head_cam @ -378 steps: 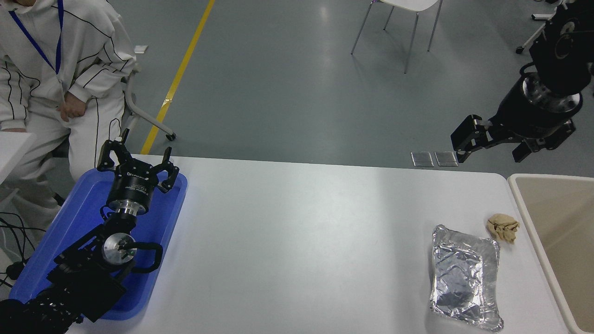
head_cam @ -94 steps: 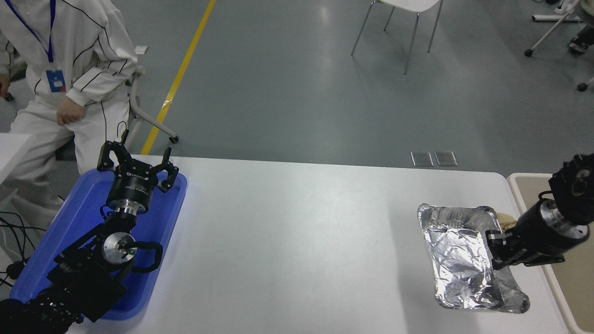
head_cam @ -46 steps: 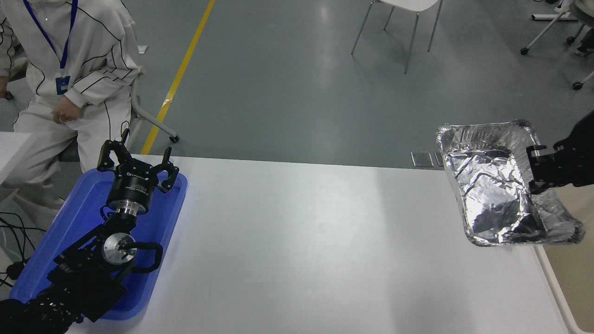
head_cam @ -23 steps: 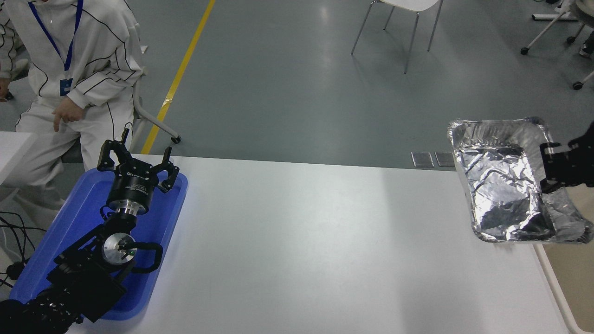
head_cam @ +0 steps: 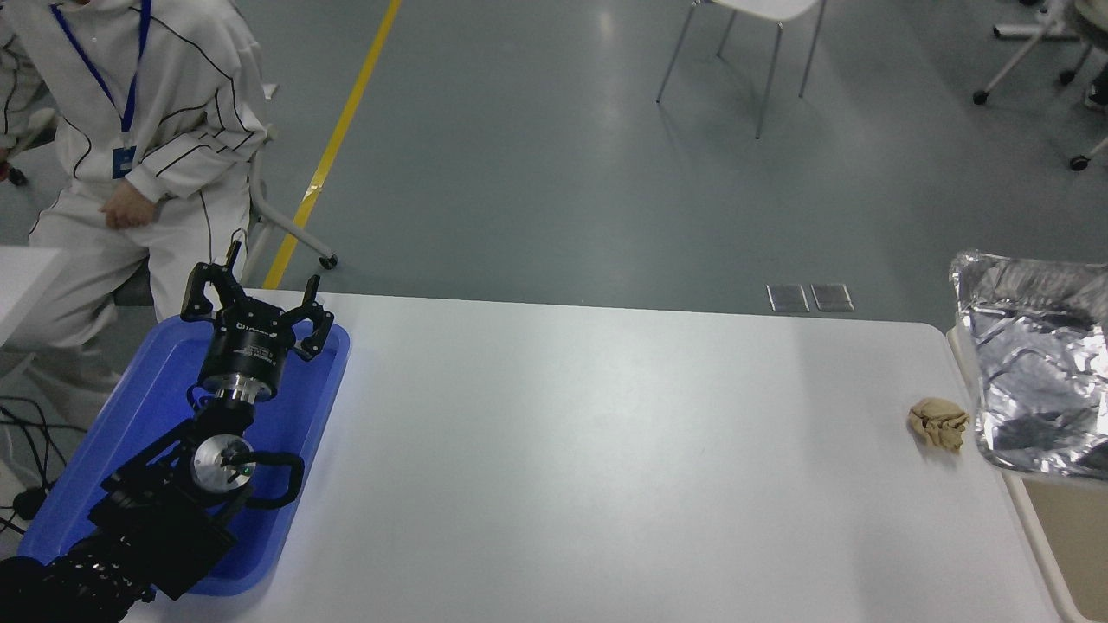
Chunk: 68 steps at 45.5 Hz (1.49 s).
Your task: Pick up foil plate and place in dustbin
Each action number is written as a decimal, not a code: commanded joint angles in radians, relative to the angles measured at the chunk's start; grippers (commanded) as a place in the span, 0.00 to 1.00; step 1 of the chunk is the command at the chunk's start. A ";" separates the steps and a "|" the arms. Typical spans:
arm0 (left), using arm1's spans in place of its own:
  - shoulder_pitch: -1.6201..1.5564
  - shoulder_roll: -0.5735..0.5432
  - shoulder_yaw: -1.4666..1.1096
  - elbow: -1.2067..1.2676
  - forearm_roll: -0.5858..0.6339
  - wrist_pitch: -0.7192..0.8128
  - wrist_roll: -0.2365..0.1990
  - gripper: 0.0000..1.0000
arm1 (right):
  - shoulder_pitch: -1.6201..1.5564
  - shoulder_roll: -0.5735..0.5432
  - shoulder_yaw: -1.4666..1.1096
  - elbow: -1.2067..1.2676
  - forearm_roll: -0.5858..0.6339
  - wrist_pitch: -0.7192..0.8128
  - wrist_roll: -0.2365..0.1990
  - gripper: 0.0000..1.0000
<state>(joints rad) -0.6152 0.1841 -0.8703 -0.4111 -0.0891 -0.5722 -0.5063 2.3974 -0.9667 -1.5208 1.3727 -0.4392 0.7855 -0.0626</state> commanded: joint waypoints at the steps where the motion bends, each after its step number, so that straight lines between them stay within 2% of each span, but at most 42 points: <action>1: 0.000 0.000 0.000 0.000 0.000 0.000 0.000 1.00 | -0.069 -0.127 -0.002 -0.130 -0.061 0.000 0.000 0.00; 8: 0.000 0.000 0.000 0.000 0.000 0.000 0.000 1.00 | -0.194 -0.148 0.057 -0.254 -0.061 0.000 0.001 0.00; 18: 0.000 0.000 0.000 0.000 0.000 0.000 0.000 1.00 | -0.460 -0.198 0.273 -0.394 -0.061 0.000 0.001 0.00; 30: 0.000 0.000 0.000 0.001 0.000 0.000 0.000 1.00 | -0.733 -0.198 0.468 -0.515 -0.061 0.000 0.001 0.00; 43: 0.000 0.000 0.000 0.002 0.000 0.000 -0.001 1.00 | -0.968 -0.188 0.616 -0.555 -0.036 -0.264 0.001 0.00; 47: 0.000 0.000 0.000 0.002 0.000 0.000 -0.001 1.00 | -1.069 -0.184 0.685 -0.555 0.017 -0.356 0.003 0.00; 56: 0.000 0.000 0.000 0.002 0.000 0.000 -0.001 1.00 | -1.251 -0.098 0.812 -0.616 0.092 -0.495 0.003 0.00; 68: 0.000 0.000 0.000 0.002 0.000 0.000 -0.001 1.00 | -1.504 0.069 0.990 -0.836 0.169 -0.604 0.003 0.00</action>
<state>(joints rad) -0.6151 0.1840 -0.8700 -0.4097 -0.0889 -0.5722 -0.5078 1.1270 -1.0294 -0.6941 0.7073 -0.3473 0.3058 -0.0599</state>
